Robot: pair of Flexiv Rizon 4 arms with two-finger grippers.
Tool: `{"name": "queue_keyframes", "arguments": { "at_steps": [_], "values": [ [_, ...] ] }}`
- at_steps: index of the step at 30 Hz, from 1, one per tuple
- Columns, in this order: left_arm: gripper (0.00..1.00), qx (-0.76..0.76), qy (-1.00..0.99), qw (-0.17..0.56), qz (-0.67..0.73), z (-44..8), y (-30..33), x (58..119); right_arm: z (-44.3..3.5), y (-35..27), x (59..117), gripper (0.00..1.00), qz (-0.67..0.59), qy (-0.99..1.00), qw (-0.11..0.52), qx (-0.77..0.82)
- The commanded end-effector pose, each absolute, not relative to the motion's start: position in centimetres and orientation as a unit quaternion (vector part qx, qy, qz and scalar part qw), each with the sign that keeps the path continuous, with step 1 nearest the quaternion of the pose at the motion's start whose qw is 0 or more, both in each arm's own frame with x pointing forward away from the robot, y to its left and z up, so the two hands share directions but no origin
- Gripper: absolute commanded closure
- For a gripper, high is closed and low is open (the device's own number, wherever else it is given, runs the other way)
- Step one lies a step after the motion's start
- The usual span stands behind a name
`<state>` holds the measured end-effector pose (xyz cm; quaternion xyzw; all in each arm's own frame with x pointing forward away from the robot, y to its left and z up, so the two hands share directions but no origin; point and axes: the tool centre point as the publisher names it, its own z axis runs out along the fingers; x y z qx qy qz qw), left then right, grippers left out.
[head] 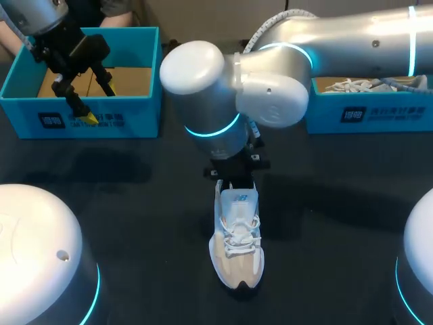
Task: Take the shoe out of the shoebox, open the shoe tongue, remove and reinsert the insole, then place the shoe into the shoebox
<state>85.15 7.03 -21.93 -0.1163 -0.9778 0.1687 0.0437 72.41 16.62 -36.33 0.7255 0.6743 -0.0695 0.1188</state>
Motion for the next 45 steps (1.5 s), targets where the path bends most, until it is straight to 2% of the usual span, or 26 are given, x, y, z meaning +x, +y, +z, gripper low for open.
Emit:
{"name": "queue_keyframes", "arguments": {
  "at_steps": [1, 7, 16, 31, 41, 45],
  "values": [
    [0.00, -0.116, -0.978, 0.043, 0.167, -21.9, 7.0, 85.1, -38.5, 17.8, 72.1, 1.00, -0.081, 0.607, 0.133, 0.779],
    [0.00, -0.116, -0.978, 0.043, 0.167, -21.9, 7.0, 85.1, -39.1, 17.8, 72.2, 1.00, -0.086, 0.605, 0.131, 0.780],
    [0.00, -0.116, -0.978, 0.043, 0.167, -21.9, 7.0, 85.1, -36.8, 17.3, 71.8, 1.00, -0.084, 0.604, 0.159, 0.777],
    [0.00, -0.116, -0.978, 0.043, 0.167, -21.9, 7.0, 85.1, -41.6, 17.3, 71.8, 1.00, -0.113, 0.610, 0.118, 0.776],
    [0.00, -0.116, -0.978, 0.043, 0.167, -21.9, 7.0, 85.1, -37.8, 18.6, 71.2, 1.00, -0.073, 0.611, 0.138, 0.776],
    [0.00, -0.116, -0.978, 0.043, 0.167, -21.9, 7.0, 85.1, -37.4, 18.8, 72.0, 1.00, -0.061, 0.622, 0.119, 0.771]
  ]
}}
